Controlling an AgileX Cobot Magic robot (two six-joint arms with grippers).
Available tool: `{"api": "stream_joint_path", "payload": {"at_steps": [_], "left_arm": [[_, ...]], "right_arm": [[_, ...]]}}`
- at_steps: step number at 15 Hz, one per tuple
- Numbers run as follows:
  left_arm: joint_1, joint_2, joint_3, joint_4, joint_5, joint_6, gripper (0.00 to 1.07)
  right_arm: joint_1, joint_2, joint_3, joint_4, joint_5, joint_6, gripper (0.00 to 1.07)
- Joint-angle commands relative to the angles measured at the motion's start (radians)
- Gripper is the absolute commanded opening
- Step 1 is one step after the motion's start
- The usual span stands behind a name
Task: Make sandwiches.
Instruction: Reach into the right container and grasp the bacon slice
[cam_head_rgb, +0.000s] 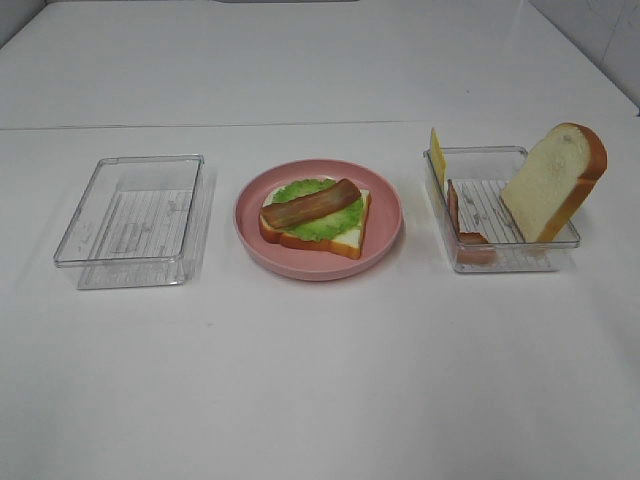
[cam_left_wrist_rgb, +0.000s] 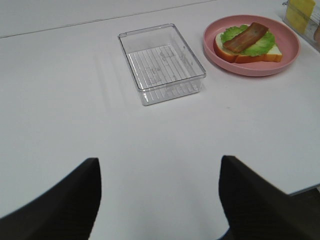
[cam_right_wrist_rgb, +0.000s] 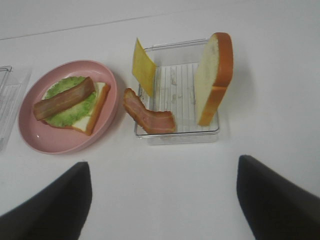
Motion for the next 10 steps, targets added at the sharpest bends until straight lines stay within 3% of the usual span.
{"api": "stream_joint_path", "payload": {"at_steps": [1, 7, 8, 10], "left_arm": [[-0.001, -0.023, 0.002, -0.014, -0.010, 0.001, 0.65], [-0.001, -0.023, 0.002, -0.014, -0.010, 0.001, 0.65], [-0.001, -0.023, 0.002, -0.014, -0.010, 0.001, 0.65], [-0.001, -0.023, 0.002, -0.014, -0.010, 0.001, 0.65]], "right_arm": [[-0.005, 0.288, -0.175, 0.106, 0.071, -0.138, 0.76], [-0.003, 0.621, -0.428, 0.151, 0.256, -0.193, 0.76], [0.006, 0.730, -0.532, 0.151, 0.326, -0.193, 0.76], [0.061, 0.806, -0.591, 0.110, 0.321, -0.182, 0.76]]}}
